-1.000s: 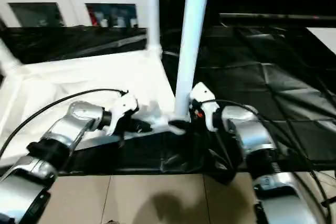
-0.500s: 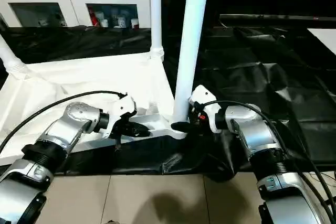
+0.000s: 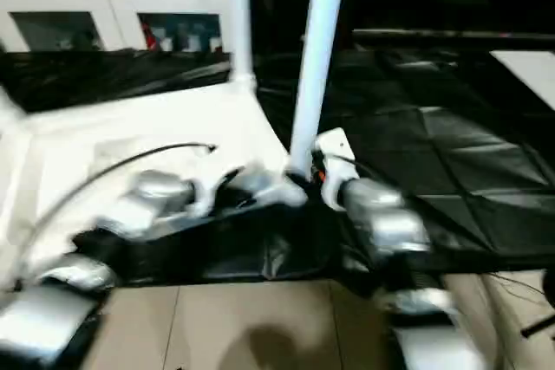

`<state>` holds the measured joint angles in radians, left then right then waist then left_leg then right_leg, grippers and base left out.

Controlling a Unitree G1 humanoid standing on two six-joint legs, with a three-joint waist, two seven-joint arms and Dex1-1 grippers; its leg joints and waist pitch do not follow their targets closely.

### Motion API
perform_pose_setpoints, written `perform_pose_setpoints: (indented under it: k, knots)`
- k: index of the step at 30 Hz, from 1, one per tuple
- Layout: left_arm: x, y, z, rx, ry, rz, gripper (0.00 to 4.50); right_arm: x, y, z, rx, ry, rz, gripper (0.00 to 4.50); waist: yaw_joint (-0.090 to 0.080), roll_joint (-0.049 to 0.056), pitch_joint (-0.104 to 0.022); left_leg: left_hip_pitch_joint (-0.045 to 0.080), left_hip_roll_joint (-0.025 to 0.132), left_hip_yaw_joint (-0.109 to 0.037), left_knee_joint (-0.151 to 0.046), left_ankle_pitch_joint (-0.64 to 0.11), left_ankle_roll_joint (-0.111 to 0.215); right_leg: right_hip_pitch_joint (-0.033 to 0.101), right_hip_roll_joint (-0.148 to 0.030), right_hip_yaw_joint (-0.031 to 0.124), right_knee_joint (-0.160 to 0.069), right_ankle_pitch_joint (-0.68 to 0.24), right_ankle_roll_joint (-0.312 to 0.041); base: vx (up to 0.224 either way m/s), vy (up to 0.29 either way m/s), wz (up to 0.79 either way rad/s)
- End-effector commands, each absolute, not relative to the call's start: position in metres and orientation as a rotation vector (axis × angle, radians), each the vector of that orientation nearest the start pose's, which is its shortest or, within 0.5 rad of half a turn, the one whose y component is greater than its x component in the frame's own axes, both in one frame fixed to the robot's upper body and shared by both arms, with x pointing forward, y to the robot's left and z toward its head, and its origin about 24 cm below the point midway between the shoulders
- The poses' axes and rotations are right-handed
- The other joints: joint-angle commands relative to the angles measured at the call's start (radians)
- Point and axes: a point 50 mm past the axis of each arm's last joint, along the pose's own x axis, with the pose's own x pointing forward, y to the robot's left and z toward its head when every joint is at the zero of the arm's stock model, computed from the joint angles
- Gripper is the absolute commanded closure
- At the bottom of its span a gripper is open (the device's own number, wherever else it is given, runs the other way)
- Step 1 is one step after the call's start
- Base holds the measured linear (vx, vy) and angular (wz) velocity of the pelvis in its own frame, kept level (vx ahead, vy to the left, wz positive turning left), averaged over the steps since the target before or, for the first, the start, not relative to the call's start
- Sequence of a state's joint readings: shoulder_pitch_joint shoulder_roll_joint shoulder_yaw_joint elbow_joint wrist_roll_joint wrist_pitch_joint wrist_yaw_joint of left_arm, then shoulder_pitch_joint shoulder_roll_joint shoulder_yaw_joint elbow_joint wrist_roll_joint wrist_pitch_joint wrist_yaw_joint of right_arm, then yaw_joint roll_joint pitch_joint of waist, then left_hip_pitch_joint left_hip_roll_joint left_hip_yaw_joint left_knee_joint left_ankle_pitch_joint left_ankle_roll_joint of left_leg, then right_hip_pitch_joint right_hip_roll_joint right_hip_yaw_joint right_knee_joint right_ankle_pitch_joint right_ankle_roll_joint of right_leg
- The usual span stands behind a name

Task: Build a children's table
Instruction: Rotate leg to tighten

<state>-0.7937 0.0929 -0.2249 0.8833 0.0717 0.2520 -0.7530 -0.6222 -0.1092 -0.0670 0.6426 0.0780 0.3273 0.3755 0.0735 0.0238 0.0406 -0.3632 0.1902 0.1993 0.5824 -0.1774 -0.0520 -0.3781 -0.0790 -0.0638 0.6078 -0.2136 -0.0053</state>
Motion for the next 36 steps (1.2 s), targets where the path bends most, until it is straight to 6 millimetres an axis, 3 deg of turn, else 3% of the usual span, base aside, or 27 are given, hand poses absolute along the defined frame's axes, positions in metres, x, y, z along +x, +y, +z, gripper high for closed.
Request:
perform_pose_setpoints:
  k: [1, 5, 6, 9, 12, 15, 18, 20, 22, 24, 26, 29, 36]
  knots:
    - [0.355, 0.064, 0.043, 0.283, 0.508, -0.873, 4.50, 0.340, -0.104, 0.017, 0.138, 0.532, 0.421, 2.35, -0.009, -0.003, -0.040, 0.024, 0.041, -0.035, -0.083, -0.354, -0.034, 0.014, -0.077, 0.046, -0.110, -0.422, -0.150, 0.000, 0.000, 0.00]
    - [0.354, 0.055, 0.046, 0.308, 0.481, -0.923, 4.50, 0.347, -0.087, 0.032, 0.040, 0.447, 0.477, 2.35, -0.014, -0.002, -0.042, 0.022, 0.039, -0.036, -0.083, -0.367, -0.023, 0.015, -0.077, 0.046, -0.114, -0.418, -0.141, 0.000, 0.000, 0.00]
    - [0.354, 0.056, 0.047, 0.326, 0.474, -0.938, 4.50, 0.349, -0.087, 0.037, 0.015, 0.411, 0.510, 2.35, -0.013, -0.002, -0.042, 0.020, 0.040, -0.036, -0.083, -0.358, -0.021, 0.016, -0.077, 0.047, -0.113, -0.408, -0.141, 0.000, 0.000, 0.00]
    - [0.354, 0.061, 0.047, 0.348, 0.474, -0.974, 4.50, 0.351, -0.091, 0.047, -0.013, 0.351, 0.592, 1.71, -0.012, -0.007, -0.044, 0.015, 0.042, -0.034, -0.083, -0.326, -0.008, 0.019, -0.076, 0.047, -0.106, -0.347, -0.154, 0.000, 0.000, 0.00]
    - [0.352, 0.066, 0.047, 0.363, 0.461, -1.023, 4.50, 0.351, -0.101, 0.053, -0.036, 0.332, 0.656, 1.63, -0.009, -0.008, -0.047, 0.010, 0.043, -0.032, -0.080, -0.295, 0.011, 0.024, -0.077, 0.047, -0.098, -0.291, -0.177, 0.000, 0.000, 0.00]
    - [0.346, 0.077, 0.046, 0.384, 0.472, -1.119, 4.50, 0.349, -0.124, 0.061, -0.139, 0.325, 0.791, 1.27, -0.005, -0.009, -0.052, 0.005, 0.044, -0.028, -0.073, -0.231, 0.037, 0.034, -0.076, 0.046, -0.086, -0.185, -0.204, 0.000, 0.000, 0.00]
    - [0.343, 0.085, 0.046, 0.406, 0.475, -1.171, 4.50, 0.345, -0.136, 0.065, -0.203, 0.327, 0.878, 1.16, -0.002, -0.008, -0.059, -0.004, 0.044, -0.024, -0.060, -0.133, 0.077, 0.042, -0.074, 0.044, -0.065, -0.005, -0.250, 0.056, -0.009, 0.00]
    - [0.338, 0.093, 0.045, 0.419, 0.493, -1.230, 4.50, 0.339, -0.149, 0.069, -0.237, 0.344, 0.957, 1.16, 0.002, -0.008, -0.062, -0.003, 0.044, -0.022, -0.055, -0.097, 0.107, 0.045, -0.071, 0.041, -0.053, 0.085, -0.281, 0.000, 0.000, 0.00]
    - [0.334, 0.099, 0.045, 0.418, 0.512, -1.273, 4.50, 0.336, -0.157, 0.072, -0.262, 0.364, 1.008, 1.16, 0.005, -0.005, -0.061, -0.002, 0.047, -0.020, -0.053, -0.101, 0.123, 0.043, -0.072, 0.041, -0.051, 0.101, -0.296, 0.000, 0.000, 0.00]
    - [0.332, 0.101, 0.045, 0.417, 0.521, -1.293, 4.50, 0.335, -0.160, 0.072, -0.275, 0.371, 1.021, 1.16, 0.007, -0.004, -0.061, 0.001, 0.048, -0.019, -0.053, -0.114, 0.119, 0.040, -0.071, 0.040, -0.053, 0.071, -0.301, 0.000, 0.000, 0.00]
    - [0.329, 0.106, 0.044, 0.432, 0.540, -1.315, 4.50, 0.335, -0.163, 0.070, -0.291, 0.380, 1.017, 1.16, 0.013, -0.007, -0.058, 0.005, 0.051, -0.020, -0.057, -0.140, 0.096, 0.039, -0.073, 0.041, -0.058, 0.009, -0.296, 0.000, 0.000, 0.00]
    - [0.327, 0.108, 0.044, 0.437, 0.549, -1.324, 4.50, 0.334, -0.163, 0.067, -0.311, 0.388, 1.031, 1.16, 0.017, -0.004, -0.056, 0.009, 0.053, -0.020, -0.061, -0.160, 0.071, 0.035, -0.073, 0.043, -0.063, -0.044, -0.285, 0.000, 0.000, 0.00]
    - [0.328, 0.110, 0.046, 0.437, 0.549, -1.318, 4.50, 0.332, -0.159, 0.064, -0.294, 0.401, 1.054, 1.69, 0.015, -0.004, -0.058, 0.006, 0.049, -0.020, -0.060, -0.146, 0.064, 0.038, -0.071, 0.043, -0.060, -0.021, -0.276, 0.000, 0.000, 0.00]
